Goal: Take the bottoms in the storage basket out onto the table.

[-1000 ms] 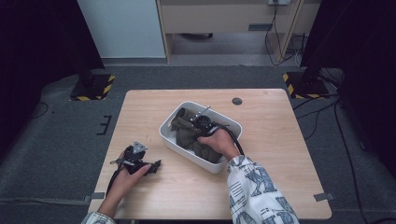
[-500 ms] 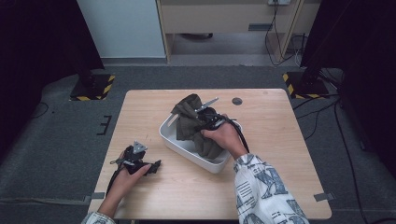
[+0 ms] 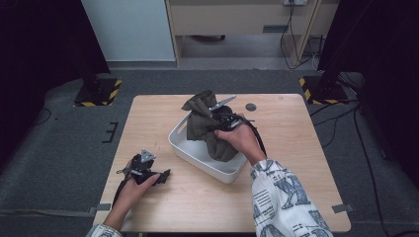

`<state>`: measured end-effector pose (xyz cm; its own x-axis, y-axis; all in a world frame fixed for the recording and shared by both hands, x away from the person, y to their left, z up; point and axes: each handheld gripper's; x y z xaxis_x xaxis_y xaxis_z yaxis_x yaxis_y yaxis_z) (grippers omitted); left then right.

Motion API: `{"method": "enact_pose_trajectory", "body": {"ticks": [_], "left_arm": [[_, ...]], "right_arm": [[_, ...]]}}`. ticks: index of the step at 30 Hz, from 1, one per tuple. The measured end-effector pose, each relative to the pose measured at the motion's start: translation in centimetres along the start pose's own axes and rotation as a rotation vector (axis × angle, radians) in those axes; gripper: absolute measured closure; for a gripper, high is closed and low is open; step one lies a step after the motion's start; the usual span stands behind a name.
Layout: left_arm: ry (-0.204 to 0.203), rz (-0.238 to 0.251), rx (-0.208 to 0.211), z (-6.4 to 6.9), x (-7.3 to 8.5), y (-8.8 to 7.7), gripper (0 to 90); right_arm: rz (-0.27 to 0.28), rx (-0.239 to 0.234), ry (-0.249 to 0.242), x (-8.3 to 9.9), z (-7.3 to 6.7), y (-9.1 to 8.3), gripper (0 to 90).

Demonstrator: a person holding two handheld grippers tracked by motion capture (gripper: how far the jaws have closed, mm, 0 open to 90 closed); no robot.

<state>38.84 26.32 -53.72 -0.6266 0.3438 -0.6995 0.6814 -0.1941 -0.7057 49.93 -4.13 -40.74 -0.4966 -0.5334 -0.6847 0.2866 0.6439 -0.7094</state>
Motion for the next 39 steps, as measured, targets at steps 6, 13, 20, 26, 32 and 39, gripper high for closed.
{"method": "enact_pose_trajectory", "body": {"ticks": [6, 13, 20, 26, 32, 39], "left_arm": [[0.000, 0.000, 0.000, 0.0, 0.0, 0.0, 0.0], [0.000, 0.000, 0.000, 0.0, 0.0, 0.0, 0.0], [0.000, 0.000, 0.000, 0.0, 0.0, 0.0, 0.0], [0.000, 0.000, 0.000, 0.0, 0.0, 0.0, 0.0], [0.000, 0.000, 0.000, 0.0, 0.0, 0.0, 0.0], [-0.001, 0.000, 0.000, 0.0, 0.0, 0.0, 0.0]], "right_arm": [[0.025, 0.018, -0.004, -0.7, -0.1, -1.1, 77.7], [0.033, 0.019, -0.003, -1.0, 0.0, -1.9, 77.7], [0.062, 0.018, 0.010, -1.2, 0.4, -2.8, 77.6], [0.084, 0.033, 0.012, -1.6, 0.7, -4.0, 77.6], [0.106, 0.040, 0.021, -1.7, 1.0, -5.0, 77.6], [0.115, 0.060, 0.019, -1.5, 1.4, -6.1, 77.6]]}}
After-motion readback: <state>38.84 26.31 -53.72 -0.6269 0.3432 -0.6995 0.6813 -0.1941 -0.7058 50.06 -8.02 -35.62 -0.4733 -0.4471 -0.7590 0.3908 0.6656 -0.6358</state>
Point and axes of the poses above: each handheld gripper's, and its own axes: y roughly forward along the jaws, x roughly out of its underside, z roughly to its right, and after that the axes turned 9 degrees about -x, right-handed
